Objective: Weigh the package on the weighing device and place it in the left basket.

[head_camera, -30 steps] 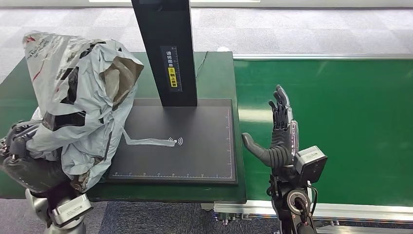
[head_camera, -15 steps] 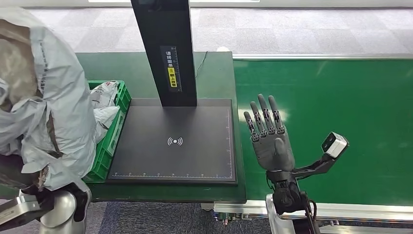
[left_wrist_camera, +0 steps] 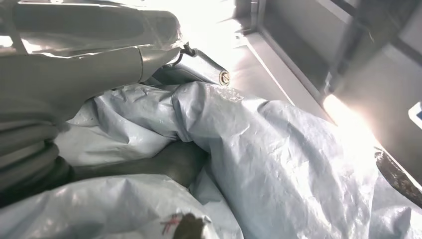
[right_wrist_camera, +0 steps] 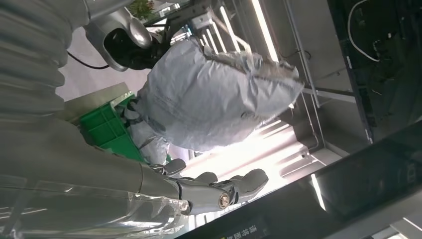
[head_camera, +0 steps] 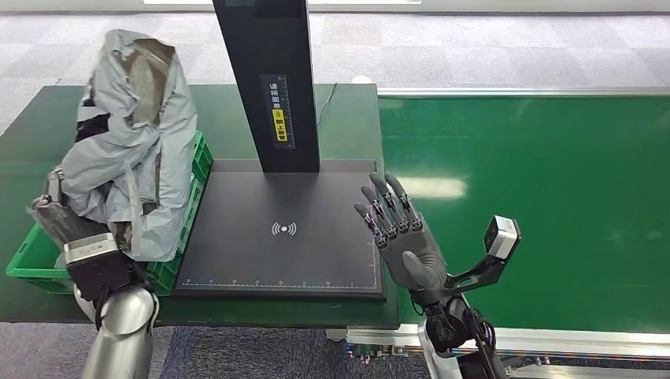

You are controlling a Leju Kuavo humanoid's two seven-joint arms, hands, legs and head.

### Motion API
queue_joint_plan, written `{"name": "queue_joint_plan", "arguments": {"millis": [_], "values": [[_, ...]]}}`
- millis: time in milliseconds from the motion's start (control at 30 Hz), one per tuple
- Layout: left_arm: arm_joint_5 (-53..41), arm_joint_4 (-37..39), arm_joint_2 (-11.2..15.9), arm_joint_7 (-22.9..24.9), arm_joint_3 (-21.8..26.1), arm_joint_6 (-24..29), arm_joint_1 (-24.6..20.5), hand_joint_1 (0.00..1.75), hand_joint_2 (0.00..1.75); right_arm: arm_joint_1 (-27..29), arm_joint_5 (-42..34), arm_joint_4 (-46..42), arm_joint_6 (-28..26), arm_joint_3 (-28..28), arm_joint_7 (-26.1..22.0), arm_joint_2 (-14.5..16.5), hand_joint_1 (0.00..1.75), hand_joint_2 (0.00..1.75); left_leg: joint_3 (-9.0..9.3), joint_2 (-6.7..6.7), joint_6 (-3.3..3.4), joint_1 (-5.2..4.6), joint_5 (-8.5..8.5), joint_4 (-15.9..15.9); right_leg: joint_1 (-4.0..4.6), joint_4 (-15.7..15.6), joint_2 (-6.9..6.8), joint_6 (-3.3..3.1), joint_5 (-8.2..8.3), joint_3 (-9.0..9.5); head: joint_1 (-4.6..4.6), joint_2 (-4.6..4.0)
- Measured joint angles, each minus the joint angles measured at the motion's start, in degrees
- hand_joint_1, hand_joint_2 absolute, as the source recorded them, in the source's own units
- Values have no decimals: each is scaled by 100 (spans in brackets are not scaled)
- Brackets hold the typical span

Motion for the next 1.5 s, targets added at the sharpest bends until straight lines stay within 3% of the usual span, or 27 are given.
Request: {"name": "queue_joint_plan", "arguments": {"millis": [100, 333, 667, 900, 1133, 1167, 1200, 1267, 1300, 1333, 1500], "values": [[-406, 450, 46, 451, 81, -144, -173, 175, 175, -79, 80, 92, 66, 39, -21, -11, 0, 175, 1, 0, 0, 0, 0, 0, 0, 0, 0, 0, 0, -1, 0, -1], [-1553, 1544, 151, 1751, 138, -1099, -500, 175, 175, -227, 719, 340, -58, 68, -298, -38, 0, 175, 1, 3, 0, 0, 0, 0, 0, 0, 2, -1, 0, -1, 0, -1], [-4200, 2968, 274, 3252, 328, -757, -983, 175, 175, -255, 985, 473, -155, 67, -330, -40, 0, 175, 4, 12, 0, 1, 0, -1, 1, 1, 9, -2, 1, -2, -1, -1], [-4842, 3566, 360, 3542, 665, -630, -1309, 175, 175, -235, 998, 470, -160, 60, -291, -32, 0, 175, 15, 42, -1, 5, -1, -3, 5, 3, 38, -15, 10, -1, -1, 0], [-4600, 3784, 424, 3209, 1095, -48, -1440, 175, 175, -185, 998, 463, -198, 33, -246, -21, 0, 175, 25, 67, -1, 9, -1, -3, 10, 7, 62, -23, 15, -2, -1, -1], [-4550, 3791, 436, 3163, 1160, -18, -1446, 164, 175, -180, 994, 462, -207, 31, -242, -21, 0, 175, 25, 67, -1, 10, -1, -3, 11, 7, 62, -23, 15, -2, -1, -1], [-4507, 3796, 444, 3129, 1217, -14, -1453, 144, 175, -178, 988, 462, -214, 29, -239, -21, 0, 175, 25, 67, -2, 10, -1, -3, 11, 7, 62, -23, 15, -2, -1, -1], [-4430, 3801, 450, 3078, 1309, -23, -1465, 57, 175, -177, 975, 462, -218, 28, -238, -22, 0, 175, 25, 67, -2, 10, -1, -3, 11, 8, 62, -23, 15, -2, -1, 0], [-4382, 3804, 450, 3052, 1346, -45, -1472, 23, 175, -177, 971, 462, -218, 28, -238, -22, 0, 175, 25, 67, -2, 10, -1, -3, 11, 8, 62, -23, 15, -2, 0, 0], [-4325, 3809, 449, 3021, 1377, -83, -1480, 0, 175, -177, 968, 462, -218, 28, -238, -23, 0, 175, 25, 67, -2, 9, -1, -3, 11, 8, 62, -23, 15, -2, 0, 0], [-3876, 3884, 393, 2789, 1460, -726, -1541, 0, 175, -182, 1002, 464, -220, 27, -248, -26, 0, 175, 27, 60, -2, 8, -1, -3, 9, 7, 57, -22, 15, 2, 0, 0]]}}
